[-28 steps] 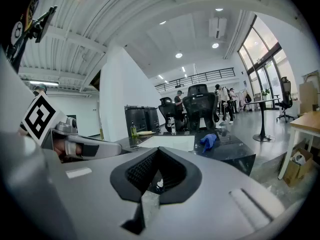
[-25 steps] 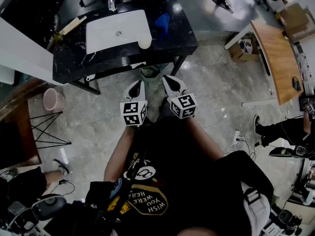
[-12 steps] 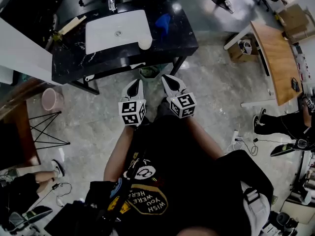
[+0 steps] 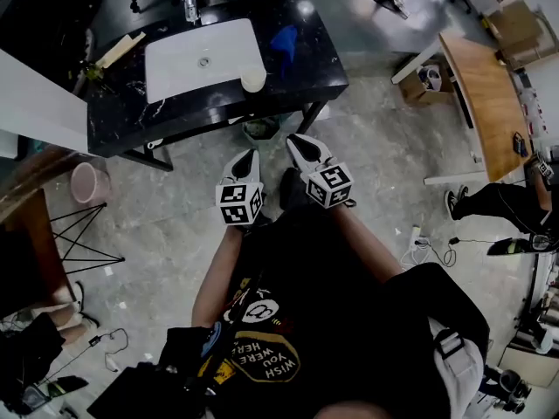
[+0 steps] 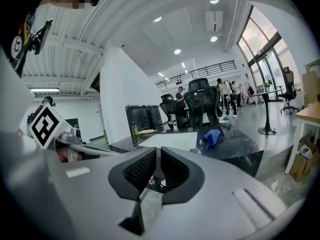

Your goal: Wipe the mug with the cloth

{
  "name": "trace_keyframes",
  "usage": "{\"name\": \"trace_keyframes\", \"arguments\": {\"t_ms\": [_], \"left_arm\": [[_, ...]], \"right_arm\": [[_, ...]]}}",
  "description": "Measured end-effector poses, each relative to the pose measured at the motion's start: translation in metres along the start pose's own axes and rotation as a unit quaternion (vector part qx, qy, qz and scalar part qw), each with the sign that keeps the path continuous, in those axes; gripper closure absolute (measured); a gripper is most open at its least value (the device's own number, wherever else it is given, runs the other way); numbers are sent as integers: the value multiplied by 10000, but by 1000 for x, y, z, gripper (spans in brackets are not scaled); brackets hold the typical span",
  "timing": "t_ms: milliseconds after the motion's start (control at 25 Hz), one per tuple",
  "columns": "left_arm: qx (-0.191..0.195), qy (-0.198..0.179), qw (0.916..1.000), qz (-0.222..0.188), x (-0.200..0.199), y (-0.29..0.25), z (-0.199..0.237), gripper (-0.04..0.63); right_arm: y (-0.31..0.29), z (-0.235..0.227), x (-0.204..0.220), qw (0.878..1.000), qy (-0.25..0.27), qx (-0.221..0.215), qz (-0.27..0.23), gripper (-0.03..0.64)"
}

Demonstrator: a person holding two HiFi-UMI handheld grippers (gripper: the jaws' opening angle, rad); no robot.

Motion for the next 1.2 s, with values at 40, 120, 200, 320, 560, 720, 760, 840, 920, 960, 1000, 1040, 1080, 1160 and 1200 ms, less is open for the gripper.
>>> {"name": "trace_keyframes", "arguments": {"t_ms": [40,120,200,320,560,720,760,840,920,960,1000,1040,1080,1160,1200], "left_arm": [[7,35,10000,-22,-4,-3,1,591],[10,126,9999,-116,-19,-13,5,591],[-16,112,9997,-211,-39,-29,9,591],[-71,-1,9997,-233,-66,-54,16,591],[-642,60,9979,-67,-103,-93,43,591],[-475,410,9973,-393,-115,-105,55,591],[-542,439,9967,-410,-115,-105,58,591],[-719,528,9953,-385,-115,-106,65,591],[-844,646,9937,-357,-114,-105,71,591],[-887,692,9930,-347,-114,-105,73,591],[-919,723,9926,-338,-113,-105,75,591],[-937,739,9923,-329,-113,-106,76,591],[-941,746,9923,-316,-113,-109,78,591],[-913,747,9926,-278,-115,-117,83,591],[-891,743,9929,-256,-117,-120,86,591]], "right_arm": [[-5,-5,-1,10000,16,15,61,586],[-19,-20,-7,9998,110,36,158,581],[-39,-45,-17,9992,265,59,292,567],[-74,-90,-31,9971,446,253,557,517],[-179,-190,-67,9898,595,440,1217,416],[-242,-253,-92,9825,757,846,1480,286],[-254,-265,-100,9814,732,885,1539,256],[-276,-287,-113,9787,578,959,1718,230],[-294,-304,-119,9741,367,980,2003,229],[-303,-310,-117,9711,290,929,2179,229],[-310,-312,-112,9681,257,847,2345,230],[-314,-311,-107,9660,288,761,2456,234],[-317,-309,-102,9653,409,694,2484,257],[-313,-298,-96,9649,877,567,2410,404],[-307,-290,-93,9642,1101,452,2369,448]]}}
Point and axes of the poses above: the fingertips, and each gripper's own axes: y backward along the fingers, z to its left, x out of its underside, the point moved 5 cm from there along y, backward along the fingers, and after that the axes turned 15 degrees about z, right-handed, at the moved point
